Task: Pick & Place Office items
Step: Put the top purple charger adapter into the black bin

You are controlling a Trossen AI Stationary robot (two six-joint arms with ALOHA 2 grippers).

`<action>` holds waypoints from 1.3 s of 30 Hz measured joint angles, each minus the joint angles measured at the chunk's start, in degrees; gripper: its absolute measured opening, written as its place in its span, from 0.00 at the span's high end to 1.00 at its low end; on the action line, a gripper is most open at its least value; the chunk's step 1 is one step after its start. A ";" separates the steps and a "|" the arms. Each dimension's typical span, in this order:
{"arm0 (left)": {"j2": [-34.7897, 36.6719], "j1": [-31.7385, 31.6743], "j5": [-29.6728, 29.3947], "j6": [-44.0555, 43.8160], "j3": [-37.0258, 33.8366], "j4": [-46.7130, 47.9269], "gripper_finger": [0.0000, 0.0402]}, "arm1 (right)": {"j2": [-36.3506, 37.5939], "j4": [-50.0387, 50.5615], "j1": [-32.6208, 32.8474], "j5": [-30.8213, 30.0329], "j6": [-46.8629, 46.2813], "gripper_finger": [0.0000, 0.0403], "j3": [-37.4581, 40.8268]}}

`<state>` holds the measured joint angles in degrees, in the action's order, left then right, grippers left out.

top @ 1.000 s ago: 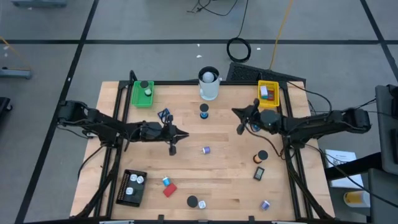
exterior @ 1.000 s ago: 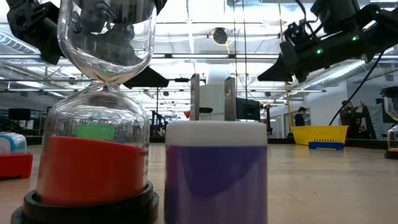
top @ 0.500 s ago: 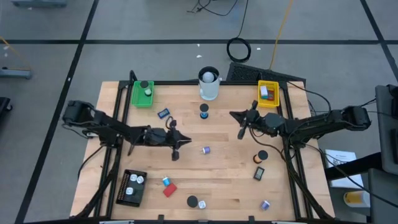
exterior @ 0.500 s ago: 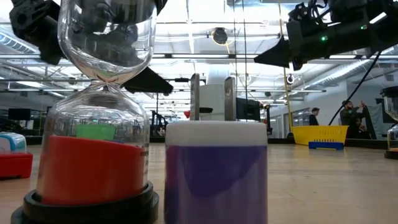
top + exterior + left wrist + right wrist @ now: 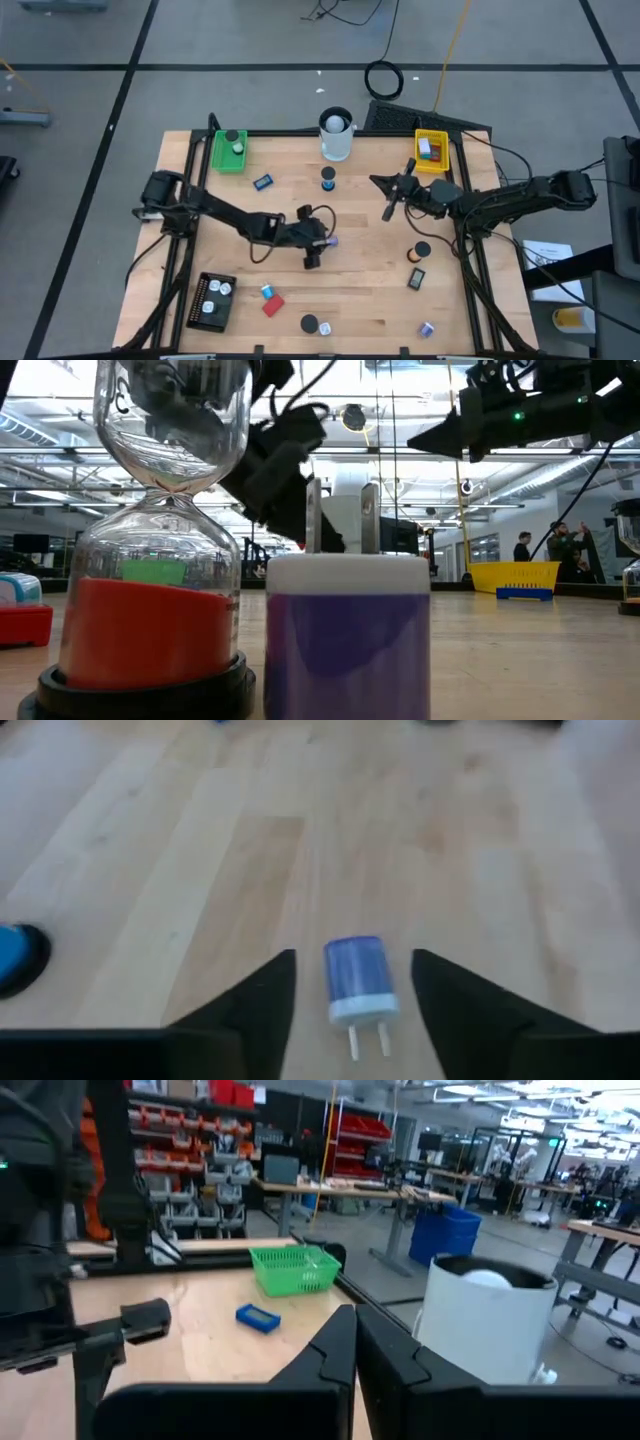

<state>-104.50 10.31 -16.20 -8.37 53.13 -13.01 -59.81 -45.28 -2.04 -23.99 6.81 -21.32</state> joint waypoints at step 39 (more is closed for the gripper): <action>8.69 -1.77 7.75 4.58 13.05 59.61 0.66 | -4.63 1.41 -0.99 0.26 -1.62 1.00 0.00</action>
<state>-95.82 8.53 -8.45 -3.79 66.19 46.60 -64.45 -43.87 -3.03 -23.73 5.19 -21.32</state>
